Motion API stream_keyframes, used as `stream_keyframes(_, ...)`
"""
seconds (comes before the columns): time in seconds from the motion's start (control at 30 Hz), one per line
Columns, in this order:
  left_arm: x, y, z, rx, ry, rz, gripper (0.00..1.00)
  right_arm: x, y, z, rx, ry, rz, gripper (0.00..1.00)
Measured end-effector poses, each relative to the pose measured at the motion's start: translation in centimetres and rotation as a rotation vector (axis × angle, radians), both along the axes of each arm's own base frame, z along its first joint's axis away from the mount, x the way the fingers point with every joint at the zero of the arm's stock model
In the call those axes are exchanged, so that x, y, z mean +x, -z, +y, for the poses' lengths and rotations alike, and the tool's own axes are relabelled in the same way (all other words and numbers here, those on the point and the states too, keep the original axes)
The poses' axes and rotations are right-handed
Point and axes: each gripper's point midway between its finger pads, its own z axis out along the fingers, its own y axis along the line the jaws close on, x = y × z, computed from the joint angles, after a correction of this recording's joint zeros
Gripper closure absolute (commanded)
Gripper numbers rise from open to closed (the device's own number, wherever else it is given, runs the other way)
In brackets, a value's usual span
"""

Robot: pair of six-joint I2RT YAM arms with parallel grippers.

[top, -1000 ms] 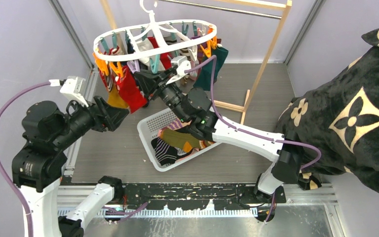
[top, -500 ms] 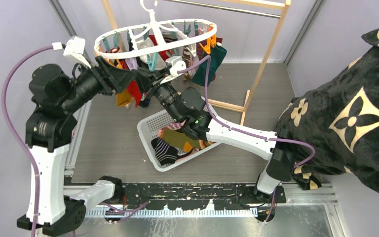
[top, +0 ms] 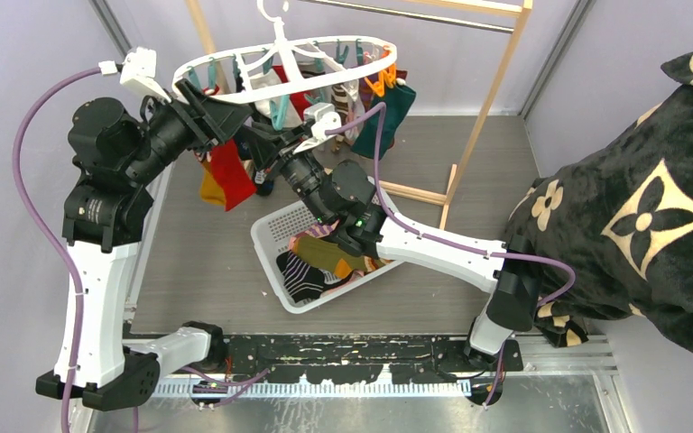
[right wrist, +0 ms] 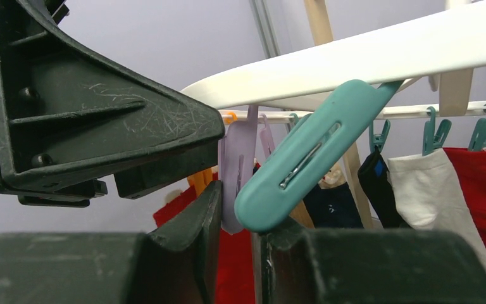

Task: Clip the socks to the hanger
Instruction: Open the clamp at the hanger.

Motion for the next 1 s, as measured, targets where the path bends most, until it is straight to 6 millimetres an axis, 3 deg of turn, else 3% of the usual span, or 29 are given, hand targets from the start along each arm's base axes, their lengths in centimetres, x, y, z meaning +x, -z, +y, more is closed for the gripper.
stream_keyframes(0.53,0.5,1.4,0.2,0.024,-0.016,0.044,0.50,-0.2,0.0,0.1,-0.001,-0.004,0.000,0.78)
stream_keyframes(0.83,1.2,2.4,0.3,0.032,-0.032,0.082,0.62,0.0,0.7,0.5,-0.015,-0.001,0.008,0.74)
stream_keyframes(0.93,1.2,2.4,0.3,0.032,-0.036,0.082,0.66,0.1,0.7,0.6,-0.017,0.000,0.008,0.67)
stream_keyframes(1.0,1.3,2.3,0.3,0.035,-0.038,0.075,0.76,0.0,0.8,0.7,-0.021,-0.003,0.007,0.53)
